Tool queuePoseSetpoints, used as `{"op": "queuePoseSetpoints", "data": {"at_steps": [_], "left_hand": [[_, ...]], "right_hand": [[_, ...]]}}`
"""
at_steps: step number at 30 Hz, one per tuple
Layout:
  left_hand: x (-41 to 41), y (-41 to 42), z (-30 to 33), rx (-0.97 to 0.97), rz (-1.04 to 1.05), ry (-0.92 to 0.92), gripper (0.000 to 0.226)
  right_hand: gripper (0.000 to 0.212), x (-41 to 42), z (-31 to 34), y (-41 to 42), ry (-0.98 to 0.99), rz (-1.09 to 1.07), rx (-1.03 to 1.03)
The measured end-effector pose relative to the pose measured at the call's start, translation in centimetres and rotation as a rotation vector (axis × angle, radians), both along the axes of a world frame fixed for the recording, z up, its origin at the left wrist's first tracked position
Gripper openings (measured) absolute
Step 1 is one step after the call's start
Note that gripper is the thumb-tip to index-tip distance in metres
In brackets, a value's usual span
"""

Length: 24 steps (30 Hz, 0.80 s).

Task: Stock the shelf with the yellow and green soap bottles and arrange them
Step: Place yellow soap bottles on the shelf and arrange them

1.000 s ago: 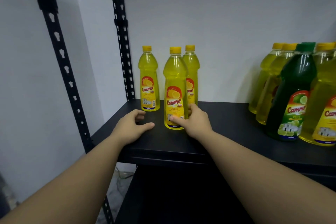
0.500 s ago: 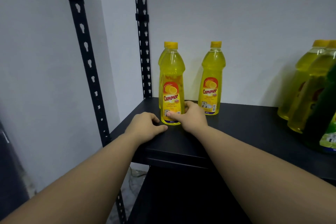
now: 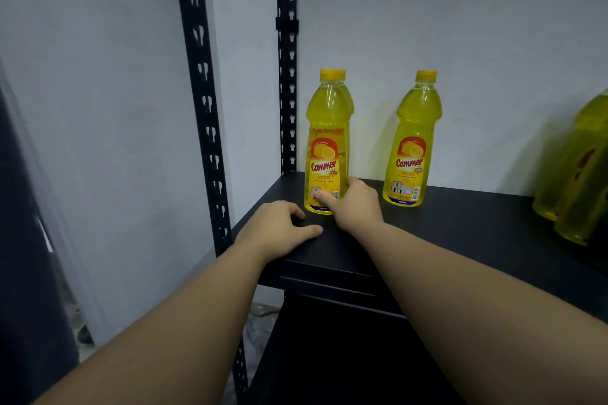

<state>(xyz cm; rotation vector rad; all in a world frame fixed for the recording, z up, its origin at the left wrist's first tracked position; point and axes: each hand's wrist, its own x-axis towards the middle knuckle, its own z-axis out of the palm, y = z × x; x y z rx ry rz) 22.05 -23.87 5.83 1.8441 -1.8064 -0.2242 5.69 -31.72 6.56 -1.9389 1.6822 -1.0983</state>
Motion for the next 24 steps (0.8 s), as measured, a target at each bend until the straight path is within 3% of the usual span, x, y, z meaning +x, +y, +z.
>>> {"op": "queuePoseSetpoints", "data": {"at_steps": [24], "left_hand": [[0.43, -0.39, -0.30, 0.004, -0.030, 0.013, 0.063]], "right_hand": [[0.057, 0.35, -0.08, 0.33, 0.034, 0.047, 0.054]]}}
